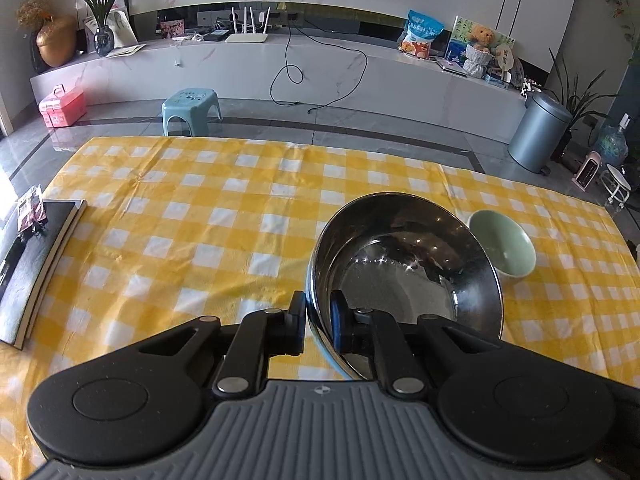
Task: Organize plates and bowls
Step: 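Carry the blue bowl over the orange bowl and lower it inside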
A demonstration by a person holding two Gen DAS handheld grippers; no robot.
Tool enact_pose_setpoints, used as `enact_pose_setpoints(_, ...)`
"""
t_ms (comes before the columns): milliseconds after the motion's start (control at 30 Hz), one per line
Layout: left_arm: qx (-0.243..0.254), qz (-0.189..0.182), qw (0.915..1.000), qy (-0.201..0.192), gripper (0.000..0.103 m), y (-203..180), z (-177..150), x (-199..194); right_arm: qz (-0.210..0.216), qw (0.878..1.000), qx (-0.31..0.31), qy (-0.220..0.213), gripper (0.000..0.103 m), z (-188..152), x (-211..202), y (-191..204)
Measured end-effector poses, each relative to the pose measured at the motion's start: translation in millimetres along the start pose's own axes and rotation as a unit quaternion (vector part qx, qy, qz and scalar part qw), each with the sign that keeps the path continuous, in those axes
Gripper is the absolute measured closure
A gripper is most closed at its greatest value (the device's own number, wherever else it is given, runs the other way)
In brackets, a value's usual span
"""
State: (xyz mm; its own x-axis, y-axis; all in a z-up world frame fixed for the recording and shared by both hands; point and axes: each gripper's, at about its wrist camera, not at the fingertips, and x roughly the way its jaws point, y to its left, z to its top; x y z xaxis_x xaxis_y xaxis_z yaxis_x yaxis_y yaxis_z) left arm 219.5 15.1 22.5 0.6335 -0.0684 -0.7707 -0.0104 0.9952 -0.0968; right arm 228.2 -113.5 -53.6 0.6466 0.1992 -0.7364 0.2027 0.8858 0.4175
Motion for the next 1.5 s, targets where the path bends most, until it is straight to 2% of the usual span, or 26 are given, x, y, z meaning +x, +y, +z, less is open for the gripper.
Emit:
enact_pose_setpoints(167, 0.000, -0.003, 0.9999, -0.012, 0.090, -4.3, -17.9, -36.8, 0.015, 1.000, -0.003, -0.002, 0.092, -17.9, -36.3, -8.1)
enact_pose_setpoints(400, -0.021, -0.025, 0.9992, -0.022, 0.090, -7.9, -46.2, -76.2, 0.025, 0.999, -0.006, -0.032, 0.095, -39.9, -92.7, -21.7)
enact_pose_setpoints(733, -0.032, -0.051, 0.9978, -0.027, 0.089, -21.5, -79.2, -105.1, 0.019, 0.998, 0.004, -0.052, 0.097, -64.3, -138.2, -50.9)
enact_pose_setpoints(867, -0.046, -0.069, 0.9962, -0.025, 0.089, -24.9, -89.2, -106.7, 0.013, 0.998, 0.011, -0.057, 0.097, -69.8, -147.2, -63.9)
enact_pose_setpoints(933, -0.063, -0.088, 0.9940, -0.014, 0.088, -24.3, -95.1, -104.2, 0.006, 0.998, 0.015, -0.061, 0.097, -70.8, -150.7, -70.8)
enact_pose_setpoints(1133, -0.093, -0.115, 0.9889, 0.016, 0.088, -27.3, -108.3, -89.1, -0.011, 0.997, 0.029, -0.067, 0.098, -73.3, -152.9, -89.7)
enact_pose_setpoints(1333, -0.106, -0.124, 0.9857, 0.044, 0.088, -31.7, -114.4, -74.2, -0.027, 0.997, 0.046, -0.059, 0.099, -72.8, -141.4, -104.0)
enact_pose_setpoints(1500, -0.100, -0.124, 0.9859, 0.051, 0.087, -37.9, -113.5, -69.5, -0.038, 0.997, 0.049, -0.054, 0.099, -70.5, -132.0, -109.6)
